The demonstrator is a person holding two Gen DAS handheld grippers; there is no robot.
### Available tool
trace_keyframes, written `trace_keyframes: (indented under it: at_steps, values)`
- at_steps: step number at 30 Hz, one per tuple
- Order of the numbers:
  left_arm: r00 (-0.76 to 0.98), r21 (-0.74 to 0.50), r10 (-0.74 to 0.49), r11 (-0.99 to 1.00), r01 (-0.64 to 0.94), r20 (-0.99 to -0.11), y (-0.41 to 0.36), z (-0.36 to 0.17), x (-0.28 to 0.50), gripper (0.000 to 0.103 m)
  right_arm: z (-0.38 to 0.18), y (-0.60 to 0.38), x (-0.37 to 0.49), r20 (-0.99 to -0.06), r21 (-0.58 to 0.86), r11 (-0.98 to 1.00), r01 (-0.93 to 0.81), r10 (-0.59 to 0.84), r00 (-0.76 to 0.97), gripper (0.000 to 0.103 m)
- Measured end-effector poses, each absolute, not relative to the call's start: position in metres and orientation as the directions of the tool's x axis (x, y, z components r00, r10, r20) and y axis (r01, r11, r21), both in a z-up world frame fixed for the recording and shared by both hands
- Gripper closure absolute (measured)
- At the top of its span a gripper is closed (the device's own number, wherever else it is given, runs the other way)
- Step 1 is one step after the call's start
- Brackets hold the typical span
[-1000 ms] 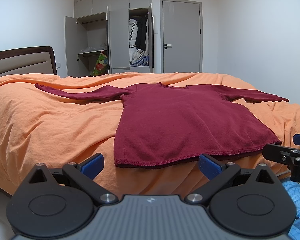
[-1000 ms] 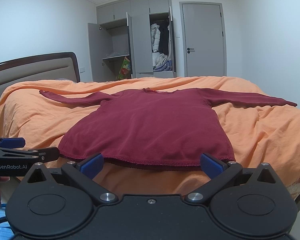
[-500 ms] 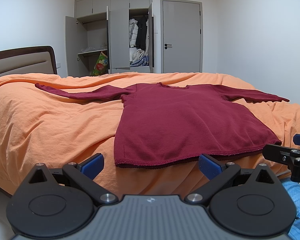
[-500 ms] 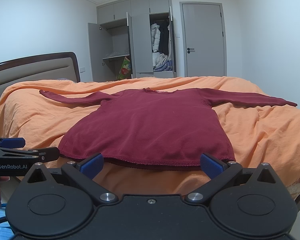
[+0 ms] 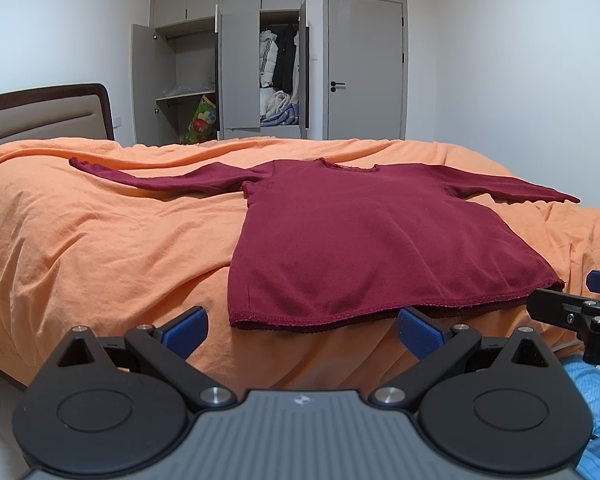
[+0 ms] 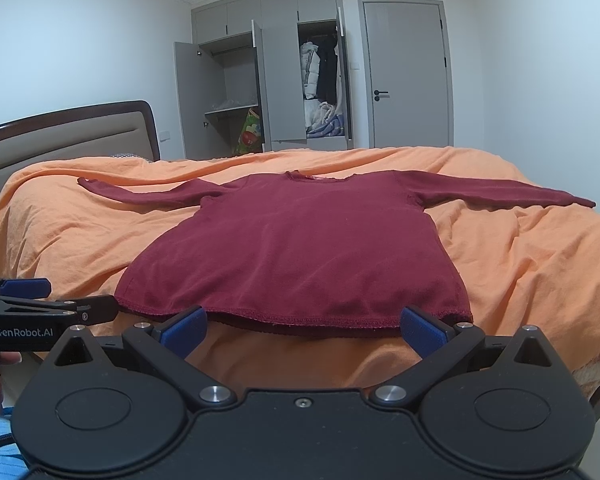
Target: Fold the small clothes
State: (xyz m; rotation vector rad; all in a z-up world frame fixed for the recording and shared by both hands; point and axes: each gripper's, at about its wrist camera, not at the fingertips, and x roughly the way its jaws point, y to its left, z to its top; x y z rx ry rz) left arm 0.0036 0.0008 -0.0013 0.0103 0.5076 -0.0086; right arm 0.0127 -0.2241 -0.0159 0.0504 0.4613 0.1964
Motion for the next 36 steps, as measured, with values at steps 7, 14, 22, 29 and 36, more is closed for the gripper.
trace_keyframes:
  at_steps: [7, 14, 22, 29, 36]
  values:
    - [0.854, -0.013, -0.013, 1.000, 0.008, -0.521, 0.006, -0.001, 0.020, 0.000, -0.013, -0.233, 0.027, -0.463, 0.120, 0.976, -0.182, 0.218, 0.859, 0.000]
    - [0.830, -0.029, -0.004, 0.999, -0.014, -0.557, 0.014, -0.003, 0.056, 0.000, -0.017, -0.248, 0.064, -0.474, 0.137, 0.982, -0.133, 0.183, 0.861, 0.000]
    - [0.806, -0.003, 0.040, 0.999, -0.052, -0.591, 0.019, 0.010, 0.116, 0.000, -0.019, -0.280, 0.123, -0.500, 0.162, 0.986, -0.030, 0.108, 0.859, 0.000]
    - [0.803, 0.030, 0.085, 0.996, -0.084, -0.590, 0.015, 0.035, 0.192, 0.000, -0.011, -0.320, 0.182, -0.492, 0.183, 0.981, 0.063, 0.036, 0.870, 0.000]
    - [0.818, -0.005, 0.110, 0.991, -0.136, -0.565, 0.009, 0.054, 0.282, 0.000, 0.001, -0.371, 0.240, -0.455, 0.191, 0.968, 0.165, -0.062, 0.888, 0.000]
